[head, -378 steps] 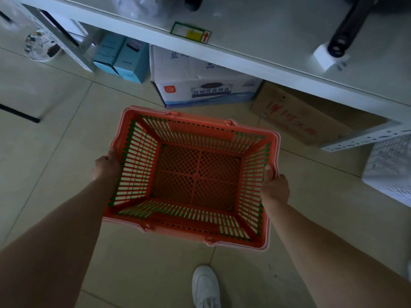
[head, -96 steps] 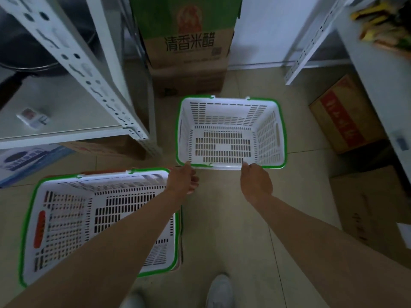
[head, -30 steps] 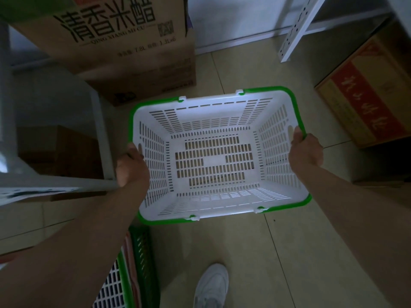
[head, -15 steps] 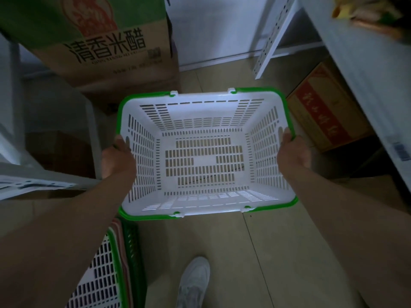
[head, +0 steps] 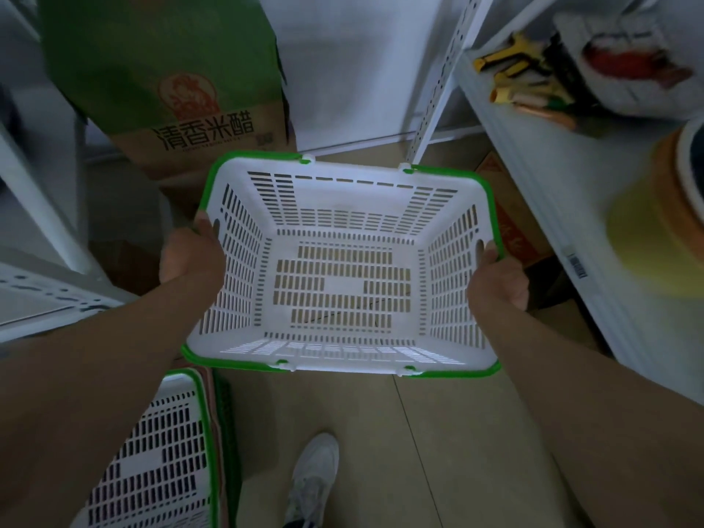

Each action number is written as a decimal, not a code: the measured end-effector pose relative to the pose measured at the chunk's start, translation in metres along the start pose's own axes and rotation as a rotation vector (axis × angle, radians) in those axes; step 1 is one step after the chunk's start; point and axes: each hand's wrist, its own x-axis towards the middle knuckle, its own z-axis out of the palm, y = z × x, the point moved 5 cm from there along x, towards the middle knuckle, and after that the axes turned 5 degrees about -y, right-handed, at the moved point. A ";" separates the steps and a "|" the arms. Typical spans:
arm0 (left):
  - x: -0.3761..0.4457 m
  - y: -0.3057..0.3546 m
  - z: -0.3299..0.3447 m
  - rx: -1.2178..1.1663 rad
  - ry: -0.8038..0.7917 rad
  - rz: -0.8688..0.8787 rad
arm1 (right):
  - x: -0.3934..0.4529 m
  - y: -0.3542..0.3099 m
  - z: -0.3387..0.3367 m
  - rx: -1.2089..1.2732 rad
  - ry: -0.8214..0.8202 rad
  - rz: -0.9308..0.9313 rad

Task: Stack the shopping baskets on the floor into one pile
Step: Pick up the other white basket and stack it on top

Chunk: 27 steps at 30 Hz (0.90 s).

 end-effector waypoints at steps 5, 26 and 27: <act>-0.025 0.005 -0.031 0.060 0.023 0.026 | -0.021 0.012 -0.028 0.016 -0.013 0.001; -0.100 -0.107 -0.172 0.120 0.063 -0.041 | -0.174 0.008 -0.059 -0.022 -0.104 -0.170; -0.103 -0.115 -0.179 0.117 0.069 -0.042 | -0.181 0.009 -0.054 -0.020 -0.120 -0.174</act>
